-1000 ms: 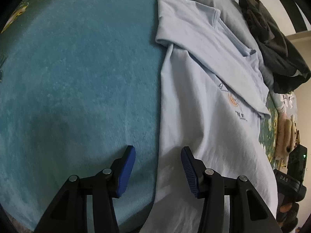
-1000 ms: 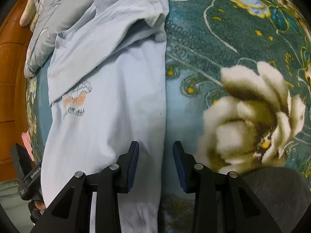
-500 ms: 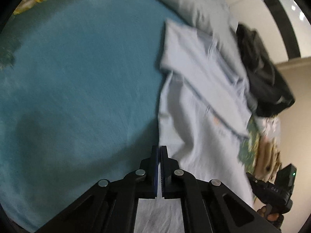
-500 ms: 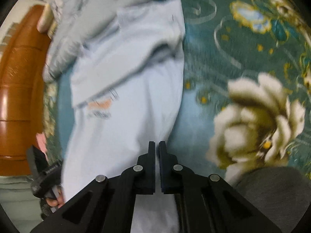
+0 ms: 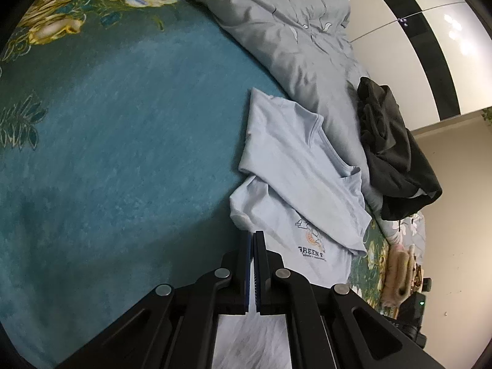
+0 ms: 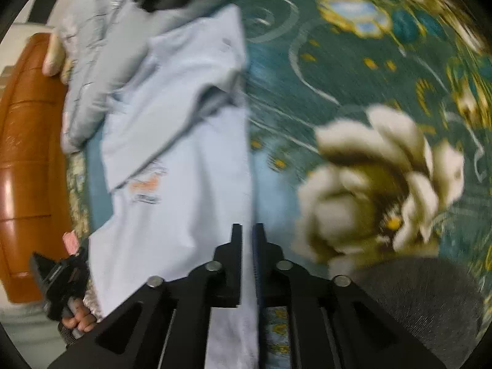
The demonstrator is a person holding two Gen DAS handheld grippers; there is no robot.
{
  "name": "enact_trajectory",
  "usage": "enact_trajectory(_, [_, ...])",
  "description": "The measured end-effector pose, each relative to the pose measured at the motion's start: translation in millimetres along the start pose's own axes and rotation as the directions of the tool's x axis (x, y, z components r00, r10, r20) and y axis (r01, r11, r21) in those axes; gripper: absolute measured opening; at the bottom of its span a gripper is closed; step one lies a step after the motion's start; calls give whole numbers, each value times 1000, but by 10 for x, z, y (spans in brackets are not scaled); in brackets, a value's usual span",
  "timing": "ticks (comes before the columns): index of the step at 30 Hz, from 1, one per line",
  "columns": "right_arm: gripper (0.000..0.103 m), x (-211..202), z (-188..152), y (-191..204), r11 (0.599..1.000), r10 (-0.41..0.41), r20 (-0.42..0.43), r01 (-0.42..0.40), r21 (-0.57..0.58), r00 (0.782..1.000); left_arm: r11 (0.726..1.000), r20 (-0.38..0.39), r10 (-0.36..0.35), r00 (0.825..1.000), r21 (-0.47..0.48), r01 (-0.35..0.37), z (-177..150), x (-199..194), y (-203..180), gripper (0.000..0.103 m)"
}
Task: Fold clothes
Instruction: 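Grasp the hem with both grippers and fold it up toward the collar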
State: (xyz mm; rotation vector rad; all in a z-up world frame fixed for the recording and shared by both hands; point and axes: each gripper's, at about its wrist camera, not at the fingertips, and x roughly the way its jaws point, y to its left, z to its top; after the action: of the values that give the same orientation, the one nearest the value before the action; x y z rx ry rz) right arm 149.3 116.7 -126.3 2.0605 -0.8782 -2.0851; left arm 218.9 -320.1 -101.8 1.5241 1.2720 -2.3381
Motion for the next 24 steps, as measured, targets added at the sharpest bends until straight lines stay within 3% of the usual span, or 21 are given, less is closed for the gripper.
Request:
enact_trajectory(1, [27, 37, -6, -18, 1000, 2, -10, -2, 11, 1000, 1000, -1, -1, 1000, -3, 1, -5, -7, 9, 2])
enact_trajectory(2, [30, 80, -11, -16, 1000, -4, -19, 4, 13, 1000, 1000, -2, -2, 1000, -6, 2, -8, -13, 17, 2])
enact_trajectory(11, [30, 328, -81, 125, 1000, -12, -89, 10, -19, 996, 1000, -8, -8, 1000, -12, 8, -13, -3, 40, 2])
enact_trajectory(12, [24, 343, -87, 141, 1000, -8, -94, 6, -23, 996, 1000, -8, -9, 1000, -12, 9, -14, -6, 42, 2])
enact_trajectory(13, [4, 342, -87, 160, 1000, 0, -94, -3, -28, 996, 1000, -7, -11, 1000, -11, 11, -13, -13, 45, 2])
enact_trajectory(19, [2, 108, -9, 240, 993, 99, -8, -99, -60, 995, 999, 22, -35, 999, 0, 35, 21, -103, 9, 2])
enact_trajectory(24, [2, -200, 226, 247, 979, 201, 93, -197, -52, 975, 998, 66, -66, 996, 15, 65, 168, -162, -95, 2])
